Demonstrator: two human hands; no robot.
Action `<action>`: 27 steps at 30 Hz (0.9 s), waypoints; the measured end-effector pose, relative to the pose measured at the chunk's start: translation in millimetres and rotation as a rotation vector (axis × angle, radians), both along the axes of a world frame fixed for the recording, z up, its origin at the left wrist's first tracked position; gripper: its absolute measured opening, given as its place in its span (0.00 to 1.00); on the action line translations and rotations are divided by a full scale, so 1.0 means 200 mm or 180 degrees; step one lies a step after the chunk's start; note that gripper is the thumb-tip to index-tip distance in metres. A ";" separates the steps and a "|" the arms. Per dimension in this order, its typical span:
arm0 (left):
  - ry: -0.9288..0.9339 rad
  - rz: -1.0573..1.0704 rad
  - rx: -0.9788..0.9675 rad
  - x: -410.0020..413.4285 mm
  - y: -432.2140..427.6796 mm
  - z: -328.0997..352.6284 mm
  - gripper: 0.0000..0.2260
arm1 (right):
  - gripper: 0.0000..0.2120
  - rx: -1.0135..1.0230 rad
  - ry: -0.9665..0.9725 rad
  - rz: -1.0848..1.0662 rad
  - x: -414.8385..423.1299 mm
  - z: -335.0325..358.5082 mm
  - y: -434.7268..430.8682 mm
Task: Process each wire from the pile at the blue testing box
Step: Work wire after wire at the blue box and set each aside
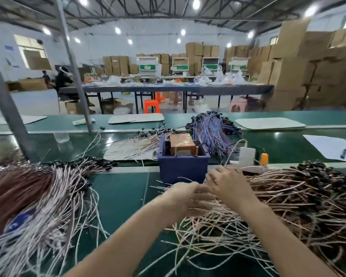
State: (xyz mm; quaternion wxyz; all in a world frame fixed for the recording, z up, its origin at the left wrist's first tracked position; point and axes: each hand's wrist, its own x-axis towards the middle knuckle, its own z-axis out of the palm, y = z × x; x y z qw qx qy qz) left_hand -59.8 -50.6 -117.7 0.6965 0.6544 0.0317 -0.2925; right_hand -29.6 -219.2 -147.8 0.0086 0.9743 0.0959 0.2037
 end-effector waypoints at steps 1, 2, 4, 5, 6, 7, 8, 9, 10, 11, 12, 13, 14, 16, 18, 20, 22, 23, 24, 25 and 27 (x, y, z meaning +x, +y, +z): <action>-0.0154 0.0043 0.0195 0.02 0.10 0.01 0.10 | 0.15 0.0076 0.0003 -0.0006 0.01 -0.03 0.04; -0.0364 0.0119 0.0431 0.04 0.21 0.01 0.09 | 0.15 0.0149 -0.0004 -0.0021 0.02 -0.05 0.07; -0.0924 0.0197 0.1280 0.08 0.43 0.01 0.09 | 0.15 0.0370 -0.0043 -0.0030 0.02 -0.09 0.14; -0.1270 0.0196 0.1949 0.11 0.55 -0.01 0.10 | 0.14 0.0538 -0.0036 0.0002 0.03 -0.12 0.16; -0.1596 0.0207 0.2724 0.14 0.66 -0.02 0.11 | 0.14 0.0773 0.0013 0.0037 0.02 -0.15 0.18; -0.1791 0.0260 0.3466 0.17 0.76 -0.04 0.12 | 0.13 0.1028 0.0093 0.0053 0.02 -0.17 0.19; -0.1813 0.0352 0.4047 0.20 0.86 -0.06 0.13 | 0.13 0.1217 0.0178 0.0049 0.02 -0.19 0.20; -0.1728 0.0430 0.4445 0.21 0.95 -0.08 0.13 | 0.13 0.1291 0.0211 0.0046 0.01 -0.20 0.20; -0.1578 0.0436 0.4703 0.22 1.02 -0.11 0.13 | 0.13 0.1312 0.0186 0.0056 0.01 -0.22 0.20; -0.1425 0.0398 0.4868 0.24 1.07 -0.13 0.13 | 0.13 0.1368 0.0142 0.0079 0.00 -0.23 0.20; -0.1303 0.0351 0.5005 0.24 1.11 -0.16 0.14 | 0.12 0.1492 0.0115 0.0097 0.00 -0.23 0.20; -0.1217 0.0322 0.5140 0.25 1.14 -0.19 0.15 | 0.12 0.1647 0.0113 0.0110 0.00 -0.22 0.20; -0.1150 0.0348 0.5279 0.26 1.15 -0.21 0.16 | 0.11 0.1785 0.0118 0.0119 0.00 -0.22 0.20; -0.1027 0.0496 0.5416 0.27 1.15 -0.24 0.17 | 0.11 0.1907 0.0149 0.0115 -0.01 -0.21 0.20; -0.0837 0.0625 0.5421 0.29 1.12 -0.25 0.14 | 0.11 0.1905 0.0143 0.0129 -0.02 -0.20 0.20; -0.0616 0.0668 0.5435 0.29 1.10 -0.24 0.12 | 0.11 0.1922 0.0147 0.0156 -0.02 -0.20 0.20; -0.0577 0.0751 0.5291 0.30 1.09 -0.24 0.10 | 0.11 0.1990 0.0174 0.0184 -0.02 -0.20 0.19; -0.0674 0.0873 0.5103 0.30 1.09 -0.24 0.08 | 0.11 0.2047 0.0189 0.0205 -0.01 -0.20 0.19; -0.0823 0.1062 0.4833 0.29 1.09 -0.22 0.08 | 0.12 0.2132 0.0190 0.0242 -0.01 -0.19 0.19; -0.1036 0.1278 0.4541 0.29 1.09 -0.19 0.10 | 0.12 0.2252 0.0168 0.0292 -0.01 -0.19 0.18; -0.1592 0.1725 0.4007 0.26 1.07 -0.11 0.13 | 0.14 0.2567 0.0058 0.0379 -0.02 -0.17 0.18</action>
